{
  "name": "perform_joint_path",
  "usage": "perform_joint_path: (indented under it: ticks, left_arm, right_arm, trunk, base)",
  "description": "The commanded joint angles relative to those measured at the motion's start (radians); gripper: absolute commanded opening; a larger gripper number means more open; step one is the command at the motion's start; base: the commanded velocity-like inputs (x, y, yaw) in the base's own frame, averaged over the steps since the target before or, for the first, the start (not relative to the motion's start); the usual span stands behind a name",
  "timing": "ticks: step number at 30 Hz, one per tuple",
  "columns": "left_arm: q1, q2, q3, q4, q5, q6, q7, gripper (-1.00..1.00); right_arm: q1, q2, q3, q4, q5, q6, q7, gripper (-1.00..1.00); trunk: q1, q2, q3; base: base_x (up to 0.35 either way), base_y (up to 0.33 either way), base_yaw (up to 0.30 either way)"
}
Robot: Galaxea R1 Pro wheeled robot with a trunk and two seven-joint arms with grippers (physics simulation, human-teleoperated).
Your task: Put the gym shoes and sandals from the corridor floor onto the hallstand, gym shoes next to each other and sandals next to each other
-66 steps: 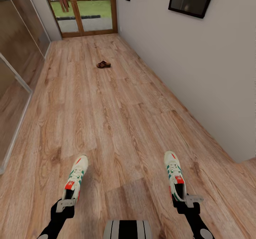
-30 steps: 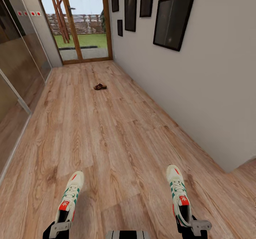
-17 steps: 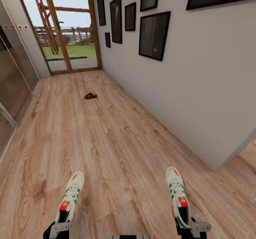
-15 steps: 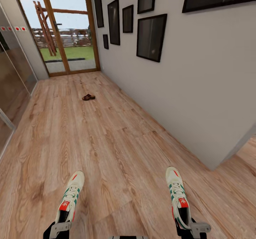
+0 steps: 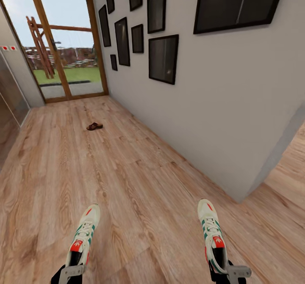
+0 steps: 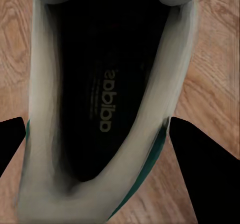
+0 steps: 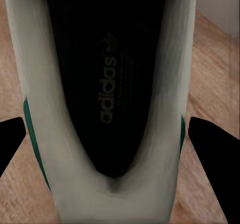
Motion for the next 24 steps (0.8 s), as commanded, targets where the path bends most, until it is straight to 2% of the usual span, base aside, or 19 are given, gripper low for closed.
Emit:
perform_joint_path:
  ticks: [1,5,24]
  left_arm:
    - [0.000,0.000,-0.003,0.000,0.008,-0.003,0.000,-1.00]
    - [0.000,0.000,-0.003,0.001,0.008,-0.002,0.001,-1.00]
    - [0.000,0.000,-0.003,0.001,0.009,-0.003,0.001,-1.00]
  right_arm:
    - [-0.001,0.000,0.001,0.001,0.001,-0.003,-0.004,-1.00]
    - [-0.001,-0.001,0.000,0.002,0.000,-0.003,-0.004,-1.00]
    - [-0.001,-0.001,-0.001,0.004,-0.001,-0.001,-0.003,-1.00]
  trunk:
    - [-0.001,0.000,0.003]
    - [-0.002,0.001,0.019]
    - [-0.075,0.134,0.078]
  base:
    - [0.000,0.000,-0.260]
    - [0.000,0.000,-0.265]
    - [0.000,0.000,-0.268]
